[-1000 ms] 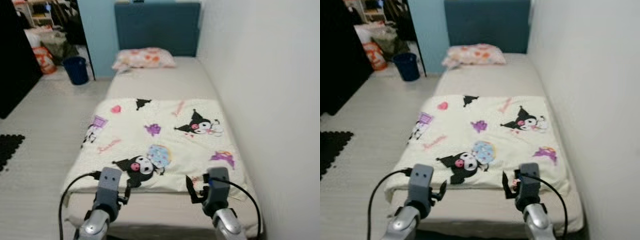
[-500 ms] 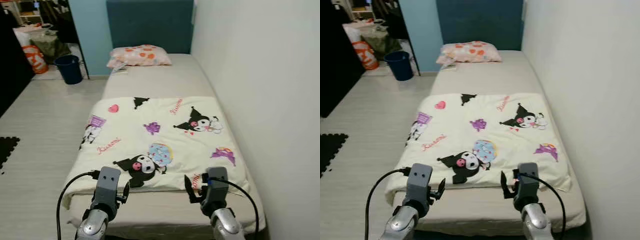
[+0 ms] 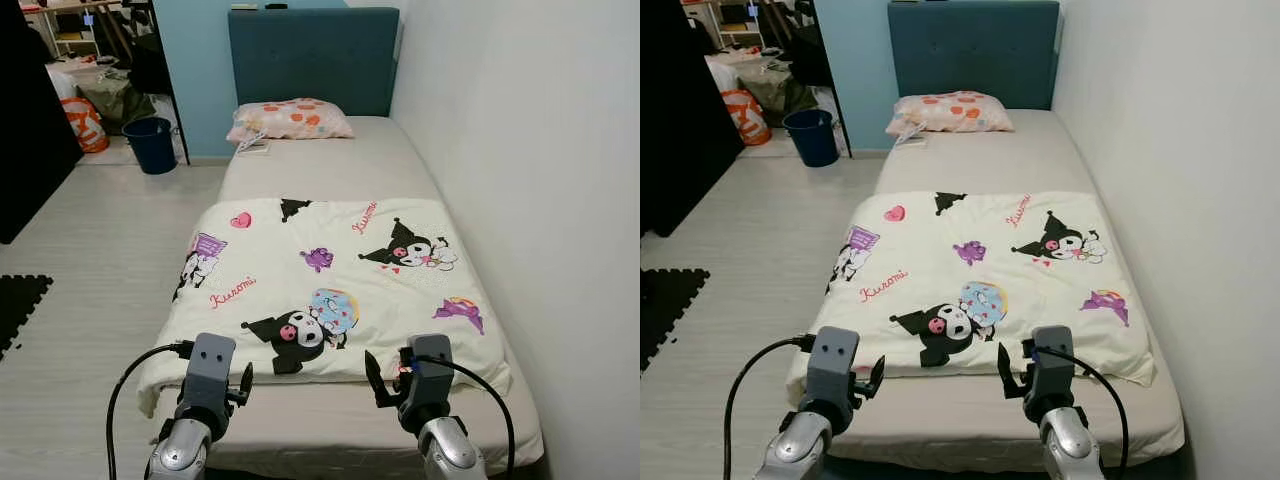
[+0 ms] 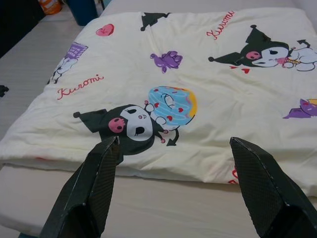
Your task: Clean up the room
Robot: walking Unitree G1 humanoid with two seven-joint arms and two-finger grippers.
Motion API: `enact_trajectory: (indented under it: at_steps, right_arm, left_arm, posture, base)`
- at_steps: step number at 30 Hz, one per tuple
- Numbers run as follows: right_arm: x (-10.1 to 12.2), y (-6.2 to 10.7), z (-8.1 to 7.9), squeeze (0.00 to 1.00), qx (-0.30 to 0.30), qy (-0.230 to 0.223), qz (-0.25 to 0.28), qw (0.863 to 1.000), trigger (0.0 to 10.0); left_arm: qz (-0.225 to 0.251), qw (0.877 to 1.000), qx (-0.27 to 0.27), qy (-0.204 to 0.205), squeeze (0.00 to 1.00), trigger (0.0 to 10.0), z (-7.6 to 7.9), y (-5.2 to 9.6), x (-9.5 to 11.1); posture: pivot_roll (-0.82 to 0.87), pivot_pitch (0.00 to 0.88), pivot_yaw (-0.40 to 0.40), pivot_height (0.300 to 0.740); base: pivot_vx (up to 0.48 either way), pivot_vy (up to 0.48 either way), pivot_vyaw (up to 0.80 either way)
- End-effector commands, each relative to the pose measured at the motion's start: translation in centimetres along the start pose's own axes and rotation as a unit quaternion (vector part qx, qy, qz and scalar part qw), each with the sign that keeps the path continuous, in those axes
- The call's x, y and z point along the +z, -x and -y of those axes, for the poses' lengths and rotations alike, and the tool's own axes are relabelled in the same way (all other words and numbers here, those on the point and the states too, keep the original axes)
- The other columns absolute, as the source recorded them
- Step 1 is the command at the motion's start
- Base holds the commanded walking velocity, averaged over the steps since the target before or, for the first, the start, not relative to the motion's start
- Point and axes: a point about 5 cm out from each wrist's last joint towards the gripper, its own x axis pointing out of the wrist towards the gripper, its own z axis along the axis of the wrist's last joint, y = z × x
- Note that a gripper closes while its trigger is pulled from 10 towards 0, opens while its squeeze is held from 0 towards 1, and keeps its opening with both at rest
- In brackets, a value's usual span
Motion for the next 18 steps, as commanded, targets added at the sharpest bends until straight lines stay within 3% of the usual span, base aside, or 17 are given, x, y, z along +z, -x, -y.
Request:
enact_trajectory:
  at_steps: [1, 4, 8, 10, 18]
  right_arm:
    - [-0.35, 0.28, 0.01, 0.0, -0.003, -0.005, -0.003, 1.0, 10.0]
    - [-0.33, 0.29, 0.06, 0.0, -0.002, -0.005, -0.003, 1.0, 10.0]
    - [-0.32, 0.28, 0.07, 0.0, -0.002, -0.004, -0.004, 1.0, 10.0]
    - [-0.33, 0.29, 0.11, 0.0, -0.002, -0.004, -0.004, 1.0, 10.0]
    - [-0.27, 0.26, 0.18, 0.0, -0.002, -0.005, -0.004, 1.0, 10.0]
  left_arm:
    - [-0.013, 1.0, 0.003, -0.002, 0.0, 10.0, -0.11, 0.21, -0.76]
    - [-0.008, 1.0, -0.001, -0.021, 0.0, 10.0, 0.01, 0.15, -0.48]
    - [-0.006, 1.0, 0.003, -0.015, 0.0, 10.0, 0.06, 0.1, -0.47]
    - [-0.007, 1.0, 0.014, 0.005, 0.0, 10.0, -0.14, 0.06, -0.54]
    - [-0.005, 1.0, 0.017, 0.004, 0.0, 10.0, -0.33, 0.12, -0.6]
  posture:
    - [-0.07, 0.123, 0.019, 0.74]
    - [-0.07, 0.123, 0.018, 0.74]
    - [-0.07, 0.123, 0.018, 0.74]
    - [-0.07, 0.123, 0.017, 0.74]
    - [-0.07, 0.125, 0.016, 0.74]
  base:
    - [0.0, 0.0, 0.0]
    - [0.0, -0.32, 0.0]
    - [0.0, -0.48, 0.0]
    - [0.0, 0.0, 0.0]
    - [0.0, 0.0, 0.0]
